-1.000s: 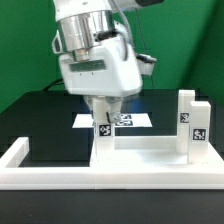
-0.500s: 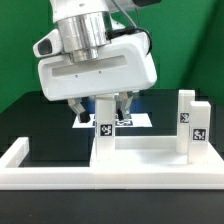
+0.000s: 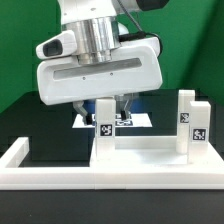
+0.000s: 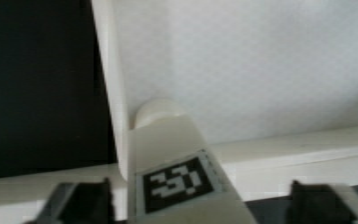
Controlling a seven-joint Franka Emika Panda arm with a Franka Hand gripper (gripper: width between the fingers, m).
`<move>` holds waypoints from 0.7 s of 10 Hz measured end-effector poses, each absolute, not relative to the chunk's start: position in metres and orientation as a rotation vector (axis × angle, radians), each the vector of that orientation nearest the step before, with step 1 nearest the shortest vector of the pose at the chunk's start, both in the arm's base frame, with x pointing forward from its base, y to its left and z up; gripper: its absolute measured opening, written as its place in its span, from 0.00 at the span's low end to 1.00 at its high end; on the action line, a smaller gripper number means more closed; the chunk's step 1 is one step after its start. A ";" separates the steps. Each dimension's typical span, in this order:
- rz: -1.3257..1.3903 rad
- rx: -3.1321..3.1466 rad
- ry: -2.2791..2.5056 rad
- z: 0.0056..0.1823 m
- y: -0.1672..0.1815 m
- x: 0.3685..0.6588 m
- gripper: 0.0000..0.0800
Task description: Assemble desk
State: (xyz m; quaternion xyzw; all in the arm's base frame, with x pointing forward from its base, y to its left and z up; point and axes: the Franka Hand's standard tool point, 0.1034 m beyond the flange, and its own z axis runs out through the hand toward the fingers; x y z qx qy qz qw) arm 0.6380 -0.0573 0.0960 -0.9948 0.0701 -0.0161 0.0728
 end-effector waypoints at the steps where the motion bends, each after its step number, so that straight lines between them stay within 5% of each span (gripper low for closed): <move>1: -0.038 -2.978 0.326 0.095 -0.058 0.638 0.46; 2: -0.028 -2.968 0.441 0.094 -0.062 0.636 0.37; 7: 0.048 -2.659 1.394 0.094 -0.055 0.644 0.37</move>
Offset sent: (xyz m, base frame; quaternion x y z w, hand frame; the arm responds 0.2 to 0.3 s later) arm 0.0000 0.0000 0.0000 0.0000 0.0000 0.1938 0.9810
